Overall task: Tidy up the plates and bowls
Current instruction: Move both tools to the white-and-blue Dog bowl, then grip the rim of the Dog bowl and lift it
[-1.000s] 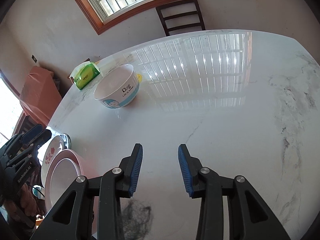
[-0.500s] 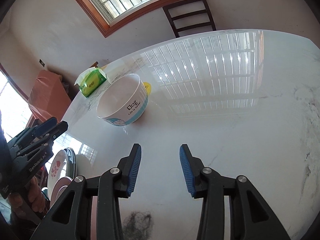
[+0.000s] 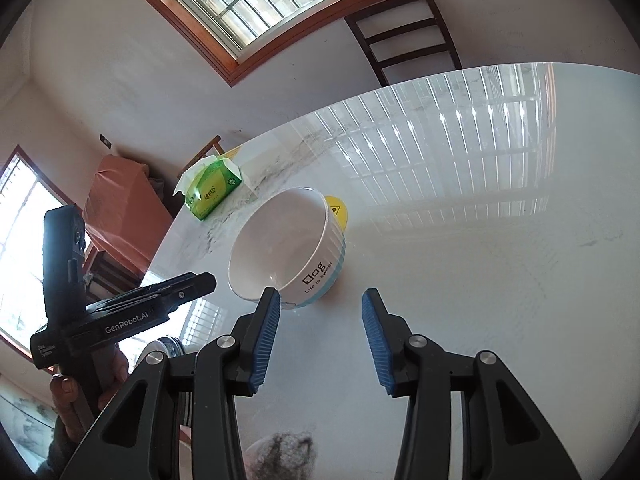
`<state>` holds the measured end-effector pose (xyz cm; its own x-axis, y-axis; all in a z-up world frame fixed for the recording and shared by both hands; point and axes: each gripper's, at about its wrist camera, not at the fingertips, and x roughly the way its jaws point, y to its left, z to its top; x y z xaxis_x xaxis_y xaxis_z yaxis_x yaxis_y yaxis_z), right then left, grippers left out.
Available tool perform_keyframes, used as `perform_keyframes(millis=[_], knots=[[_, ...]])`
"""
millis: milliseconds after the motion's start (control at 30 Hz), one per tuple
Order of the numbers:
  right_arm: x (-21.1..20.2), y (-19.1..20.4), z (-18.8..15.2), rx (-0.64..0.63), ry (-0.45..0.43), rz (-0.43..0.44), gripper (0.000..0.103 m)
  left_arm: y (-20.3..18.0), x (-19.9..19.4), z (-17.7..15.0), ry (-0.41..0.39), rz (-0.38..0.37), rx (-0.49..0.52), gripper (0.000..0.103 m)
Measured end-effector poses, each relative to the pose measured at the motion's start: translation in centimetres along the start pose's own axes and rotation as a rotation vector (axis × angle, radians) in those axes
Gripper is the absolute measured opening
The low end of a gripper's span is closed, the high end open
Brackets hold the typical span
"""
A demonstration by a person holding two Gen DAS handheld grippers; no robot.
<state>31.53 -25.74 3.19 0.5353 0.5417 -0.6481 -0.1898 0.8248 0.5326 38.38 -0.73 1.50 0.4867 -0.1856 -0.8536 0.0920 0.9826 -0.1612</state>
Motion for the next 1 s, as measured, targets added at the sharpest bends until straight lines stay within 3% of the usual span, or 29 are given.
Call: perform_keyframes(millis=[333,633,767,833,867,1000], knots=[[3.4,0.1,3.7,0.031,0.053,-0.051,0.046,0.2,2.9,2.1,0.046,0.003,-0.024,0.041],[6.7,0.1,4.0,0.014,0.157,-0.109,0.046,-0.7,4.9,2.5,0.051,0.046,-0.002,0.042],[7.9,-0.8,3.4,0.056,0.229,-0.080,0.024,-1.2,5.6,2.6,0.048,0.074,0.028,0.041],[8.1,-1.1,3.2,0.080,0.241,-0.076,0.021,-0.9,5.4,2.5,0.025,0.053,0.020,0.026],[8.1,-1.1,3.2,0.084,0.245,-0.058,0.021,-1.0,5.5,2.5,0.030,0.039,0.018,0.008],[8.5,-0.8,2.8,0.104,0.284,-0.042,0.018,-2.2,4.6,2.5,-0.014,0.128,0.066,0.006]])
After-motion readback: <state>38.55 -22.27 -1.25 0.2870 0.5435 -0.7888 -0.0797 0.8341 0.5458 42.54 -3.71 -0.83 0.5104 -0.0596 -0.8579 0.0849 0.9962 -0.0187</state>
